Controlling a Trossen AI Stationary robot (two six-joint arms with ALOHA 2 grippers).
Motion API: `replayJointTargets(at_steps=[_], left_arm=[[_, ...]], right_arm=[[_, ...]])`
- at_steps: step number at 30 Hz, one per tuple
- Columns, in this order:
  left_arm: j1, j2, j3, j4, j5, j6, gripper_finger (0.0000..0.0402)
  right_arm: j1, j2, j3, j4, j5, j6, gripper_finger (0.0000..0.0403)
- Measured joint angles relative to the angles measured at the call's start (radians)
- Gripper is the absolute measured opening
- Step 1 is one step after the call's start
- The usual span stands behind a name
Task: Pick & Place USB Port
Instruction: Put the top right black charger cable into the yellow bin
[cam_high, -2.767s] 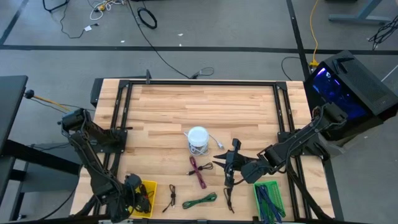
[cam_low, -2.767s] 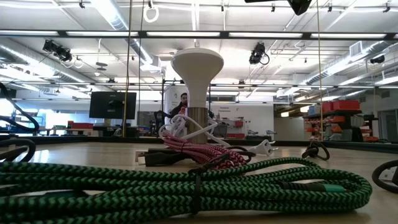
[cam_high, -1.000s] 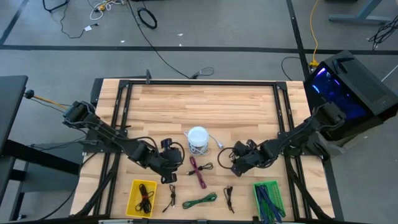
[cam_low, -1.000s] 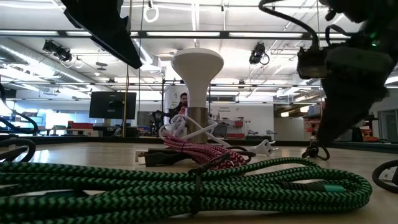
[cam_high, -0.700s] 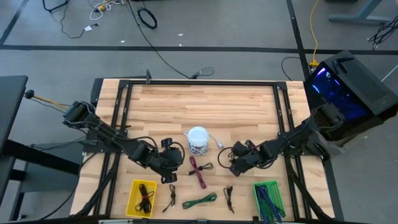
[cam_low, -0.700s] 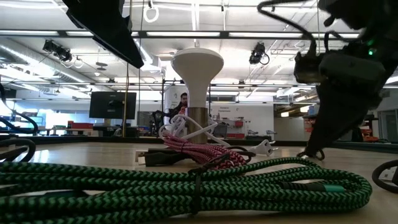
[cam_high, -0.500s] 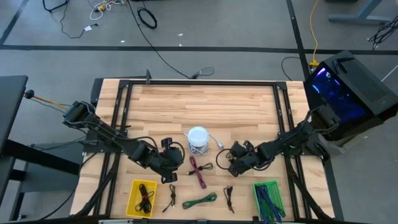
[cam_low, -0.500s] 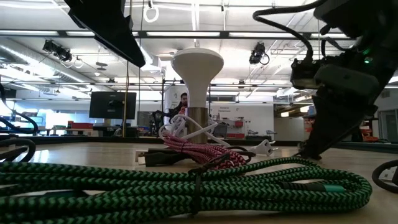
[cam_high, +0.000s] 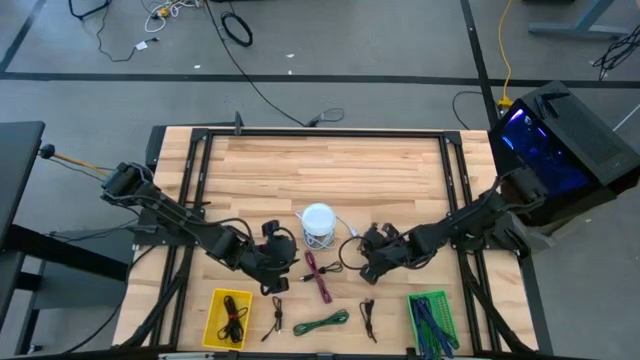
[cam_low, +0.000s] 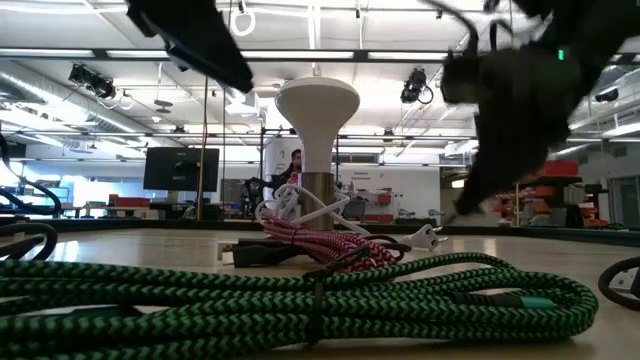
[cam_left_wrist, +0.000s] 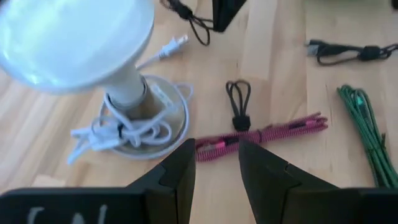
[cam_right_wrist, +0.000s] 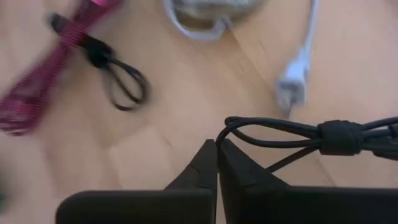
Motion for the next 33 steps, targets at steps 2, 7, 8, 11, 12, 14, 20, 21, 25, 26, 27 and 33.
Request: replayJointTargets(at_steps=[2, 7, 8, 11, 12, 14, 20, 21, 25, 26, 27, 33], left_arm=[[0.0, 0.0, 0.0, 0.036, -0.015, 0.039, 0.0128], [0.0, 0.0, 0.0, 0.126, -0.025, 0.183, 0.0128], [0.0, 0.0, 0.0, 0.141, -0.024, 0.214, 0.0128], [0.002, 0.0, 0.0, 0.205, -0.034, 0.274, 0.0128], [0.006, 0.0, 0.0, 0.233, -0.041, 0.283, 0.0128], [0.015, 0.0, 0.0, 0.291, -0.051, 0.32, 0.0128], [0.041, 0.0, 0.0, 0.401, -0.094, 0.434, 0.0128], [0.045, 0.0, 0.0, 0.415, -0.094, 0.441, 0.0128], [0.063, 0.0, 0.0, 0.479, -0.052, 0.436, 0.0128], [0.068, 0.0, 0.0, 0.5, -0.027, 0.431, 0.0128], [0.073, 0.0, 0.0, 0.521, 0.0, 0.427, 0.0128], [0.128, 0.0, 0.0, 0.669, 0.242, 0.371, 0.0128]], right_arm=[[0.0, -0.019, 0.049, -0.052, 0.005, -0.043, 0.0002], [0.001, -0.075, 0.2, -0.232, 0.076, -0.123, 0.0001], [0.003, -0.086, 0.231, -0.263, 0.088, -0.135, 0.0001], [0.015, -0.127, 0.31, -0.302, 0.128, -0.197, 0.0001], [0.02, -0.141, 0.331, -0.295, 0.142, -0.218, 0.0], [0.031, -0.165, 0.366, -0.279, 0.162, -0.256, 0.0], [0.078, -0.207, 0.404, -0.146, 0.182, -0.374, 0.0], [0.087, -0.207, 0.404, -0.129, 0.174, -0.387, 0.0], [0.143, -0.198, 0.404, -0.077, 0.174, -0.45, 0.0], [0.158, -0.194, 0.404, -0.079, 0.184, -0.454, 0.0], [0.173, -0.19, 0.403, -0.081, 0.194, -0.455, 0.0], [0.252, -0.164, 0.403, -0.06, 0.298, -0.482, 0.0]])
